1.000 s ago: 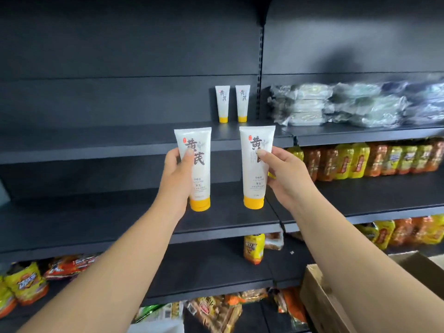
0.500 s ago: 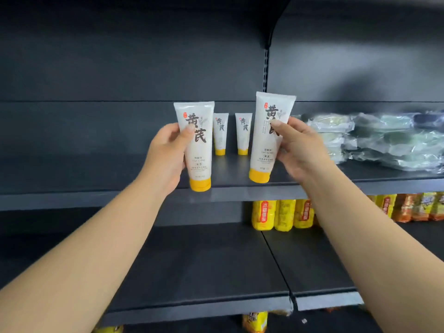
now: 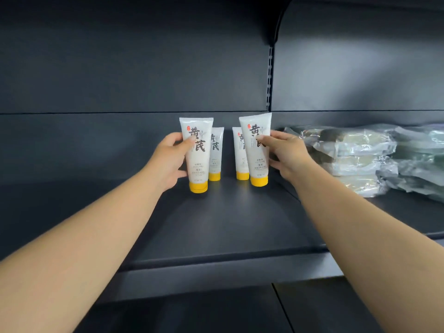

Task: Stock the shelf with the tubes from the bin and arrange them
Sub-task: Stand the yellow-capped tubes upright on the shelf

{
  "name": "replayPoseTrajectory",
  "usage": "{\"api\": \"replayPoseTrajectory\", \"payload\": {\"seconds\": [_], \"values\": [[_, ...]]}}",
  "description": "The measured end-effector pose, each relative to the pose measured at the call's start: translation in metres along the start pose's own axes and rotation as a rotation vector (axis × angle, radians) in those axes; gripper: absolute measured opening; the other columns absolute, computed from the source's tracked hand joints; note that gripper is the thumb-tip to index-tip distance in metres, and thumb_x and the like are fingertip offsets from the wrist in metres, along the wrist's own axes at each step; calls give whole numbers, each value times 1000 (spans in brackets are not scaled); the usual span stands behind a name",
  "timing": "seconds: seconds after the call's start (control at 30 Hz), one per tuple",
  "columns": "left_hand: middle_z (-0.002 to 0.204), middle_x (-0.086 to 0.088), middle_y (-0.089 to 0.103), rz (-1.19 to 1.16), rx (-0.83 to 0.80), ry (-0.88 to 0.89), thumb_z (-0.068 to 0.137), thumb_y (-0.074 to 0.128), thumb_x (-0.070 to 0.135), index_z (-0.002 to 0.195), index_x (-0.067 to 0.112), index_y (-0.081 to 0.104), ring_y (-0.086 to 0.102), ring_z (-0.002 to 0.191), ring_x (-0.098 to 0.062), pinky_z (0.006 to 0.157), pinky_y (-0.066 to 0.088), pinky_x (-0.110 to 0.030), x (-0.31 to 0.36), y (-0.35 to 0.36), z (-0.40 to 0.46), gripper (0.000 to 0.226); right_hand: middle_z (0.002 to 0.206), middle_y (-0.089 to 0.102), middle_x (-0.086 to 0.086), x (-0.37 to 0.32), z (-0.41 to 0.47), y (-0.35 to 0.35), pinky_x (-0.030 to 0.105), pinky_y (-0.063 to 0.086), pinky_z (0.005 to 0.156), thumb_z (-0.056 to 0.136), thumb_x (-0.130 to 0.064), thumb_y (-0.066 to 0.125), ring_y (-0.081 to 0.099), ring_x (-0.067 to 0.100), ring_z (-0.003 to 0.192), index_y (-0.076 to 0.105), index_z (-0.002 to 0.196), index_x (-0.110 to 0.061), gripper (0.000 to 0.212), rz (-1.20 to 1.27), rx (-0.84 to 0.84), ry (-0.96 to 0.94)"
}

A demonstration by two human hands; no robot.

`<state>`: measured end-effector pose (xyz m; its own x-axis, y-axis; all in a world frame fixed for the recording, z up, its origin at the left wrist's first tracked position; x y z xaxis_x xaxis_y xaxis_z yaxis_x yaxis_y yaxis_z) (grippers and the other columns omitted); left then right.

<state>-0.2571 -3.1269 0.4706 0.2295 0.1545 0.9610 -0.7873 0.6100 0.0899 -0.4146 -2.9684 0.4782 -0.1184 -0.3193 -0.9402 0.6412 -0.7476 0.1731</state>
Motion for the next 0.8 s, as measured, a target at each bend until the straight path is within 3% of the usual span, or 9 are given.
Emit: {"api": "replayPoseTrajectory", "payload": {"seconds": [0.13, 0.37, 0.8], "values": [[98, 7, 59, -17, 28, -10, 95, 49, 21, 110, 18, 50, 57, 106, -18, 81, 46, -49, -9, 10, 20, 15, 64, 67, -5, 22, 30, 0, 21, 49, 53, 86, -7, 62, 61, 4, 48, 65, 76, -18, 15, 24, 11, 69], [121, 0, 56, 0, 58, -11, 95, 48, 21, 111, 19, 49, 55, 111, -18, 72, 47, -45, -13, 15, 44, 16, 73, 65, 0, 40, 60, 6, 30, 54, 64, 85, -8, 63, 60, 10, 60, 64, 83, -15, 8, -2, -1, 105], [112, 1, 58, 63, 46, -47, 97, 45, 23, 122, 15, 46, 56, 103, -18, 86, 46, -51, -25, 35, 54, 26, 76, 66, -1, 58, 72, 2, 29, 53, 63, 87, -7, 62, 61, 8, 64, 63, 78, -17, 13, 2, -9, 139]]}}
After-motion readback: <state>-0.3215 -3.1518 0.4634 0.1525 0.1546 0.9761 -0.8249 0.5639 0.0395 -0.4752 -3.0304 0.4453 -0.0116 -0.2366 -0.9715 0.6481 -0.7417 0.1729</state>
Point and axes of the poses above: each hand's wrist, its own z-axis towards the middle knuckle, its own y-axis out of the palm, x = y × z, the point moved 6 cm from there along z, towards the middle knuckle
